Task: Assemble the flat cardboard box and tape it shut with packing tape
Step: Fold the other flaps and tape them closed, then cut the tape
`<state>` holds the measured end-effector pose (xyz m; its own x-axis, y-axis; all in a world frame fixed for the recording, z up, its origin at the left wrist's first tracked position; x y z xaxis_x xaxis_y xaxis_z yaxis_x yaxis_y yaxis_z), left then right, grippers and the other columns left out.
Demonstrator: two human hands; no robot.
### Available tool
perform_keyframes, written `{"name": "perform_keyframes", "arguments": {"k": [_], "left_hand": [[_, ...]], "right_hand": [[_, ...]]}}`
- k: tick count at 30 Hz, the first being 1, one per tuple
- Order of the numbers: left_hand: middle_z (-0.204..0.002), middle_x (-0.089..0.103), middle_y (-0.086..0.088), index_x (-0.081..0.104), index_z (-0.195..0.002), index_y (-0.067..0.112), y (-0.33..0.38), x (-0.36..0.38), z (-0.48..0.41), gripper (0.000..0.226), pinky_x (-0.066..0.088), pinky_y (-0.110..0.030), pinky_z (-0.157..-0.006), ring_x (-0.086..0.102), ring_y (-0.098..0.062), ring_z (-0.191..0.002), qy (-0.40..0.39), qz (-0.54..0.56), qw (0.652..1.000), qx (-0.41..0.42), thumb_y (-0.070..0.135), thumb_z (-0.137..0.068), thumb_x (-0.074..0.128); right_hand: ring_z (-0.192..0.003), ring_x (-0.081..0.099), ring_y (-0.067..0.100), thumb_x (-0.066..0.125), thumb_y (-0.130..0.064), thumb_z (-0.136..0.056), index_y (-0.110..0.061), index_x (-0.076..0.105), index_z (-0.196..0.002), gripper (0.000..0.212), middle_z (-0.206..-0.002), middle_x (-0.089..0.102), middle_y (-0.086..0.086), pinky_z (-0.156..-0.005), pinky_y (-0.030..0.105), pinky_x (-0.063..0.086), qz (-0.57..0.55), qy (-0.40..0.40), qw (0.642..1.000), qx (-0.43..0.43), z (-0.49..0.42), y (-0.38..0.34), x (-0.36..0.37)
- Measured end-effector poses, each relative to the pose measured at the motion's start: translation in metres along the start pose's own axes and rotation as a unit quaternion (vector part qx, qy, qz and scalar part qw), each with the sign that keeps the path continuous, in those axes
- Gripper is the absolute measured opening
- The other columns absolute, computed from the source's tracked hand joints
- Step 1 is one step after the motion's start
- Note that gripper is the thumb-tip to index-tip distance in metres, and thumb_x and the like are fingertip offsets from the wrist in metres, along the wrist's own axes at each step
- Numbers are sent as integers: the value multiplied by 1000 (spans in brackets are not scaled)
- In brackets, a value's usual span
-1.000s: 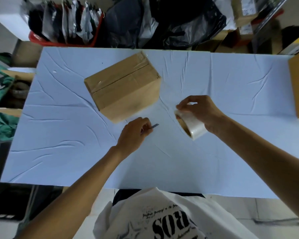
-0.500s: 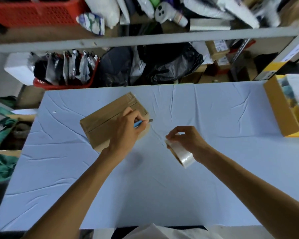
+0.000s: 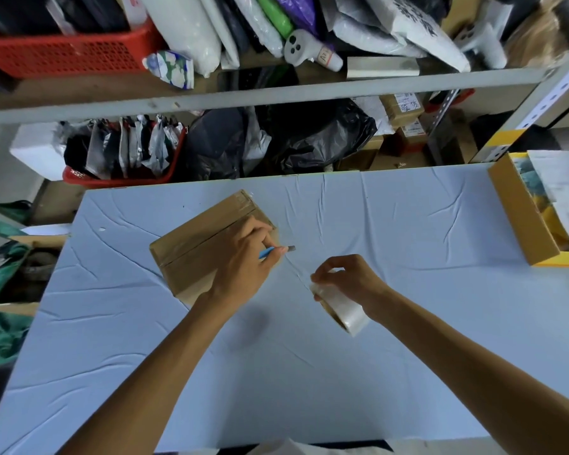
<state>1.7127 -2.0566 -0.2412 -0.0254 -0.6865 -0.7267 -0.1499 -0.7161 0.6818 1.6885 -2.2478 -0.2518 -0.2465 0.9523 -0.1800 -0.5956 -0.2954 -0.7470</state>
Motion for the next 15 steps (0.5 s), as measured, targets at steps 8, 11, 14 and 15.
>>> {"name": "perform_keyframes", "arguments": {"k": [8, 11, 14, 15], "left_hand": [[-122, 51, -2, 51, -72, 9, 4, 9, 3, 24, 44, -27, -96, 40, -19, -131, -21, -39, 999, 18, 20, -87, 67], [-123, 52, -2, 55, -73, 7, 3, 10, 2, 23, 43, -33, -103, 39, -21, -133, -24, -42, 999, 13, 20, -87, 67], [-123, 53, -3, 55, -72, 9, 3, 9, 3, 22, 44, -36, -103, 42, -21, -131, -23, -39, 999, 14, 21, -87, 67], [-123, 53, -3, 54, -72, 10, 3, 9, 3, 23, 45, -34, -101, 42, -21, -131, -23, -36, 999, 11, 21, -87, 68]], "right_hand": [[-58, 68, 25, 74, -12, -80, -12, 67, -66, 15, -71, 72, 18, -60, 25, 51, 18, 3, 1000, -4, 2, -1, -2], [-61, 69, 28, 75, -12, -79, -13, 67, -64, 17, -72, 72, 19, -65, 31, 52, 19, 5, 1000, -4, 2, -1, -3], [-63, 69, 29, 75, -12, -79, -13, 67, -65, 16, -73, 72, 19, -69, 34, 52, 23, 2, 1000, -9, 2, -1, -2], [-63, 69, 29, 74, -12, -79, -12, 68, -65, 16, -73, 72, 19, -69, 34, 52, 23, 1, 1000, -10, 2, -1, -2]]}}
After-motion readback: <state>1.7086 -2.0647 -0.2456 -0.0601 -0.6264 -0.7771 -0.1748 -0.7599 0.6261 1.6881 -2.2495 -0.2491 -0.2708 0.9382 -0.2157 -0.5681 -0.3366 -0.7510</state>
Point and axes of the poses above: each hand's wrist, its own z-axis away from the middle knuckle, its own x-axis out of the palm, y = z × x, the point moved 3 cm from there along -z, towards the middle knuckle
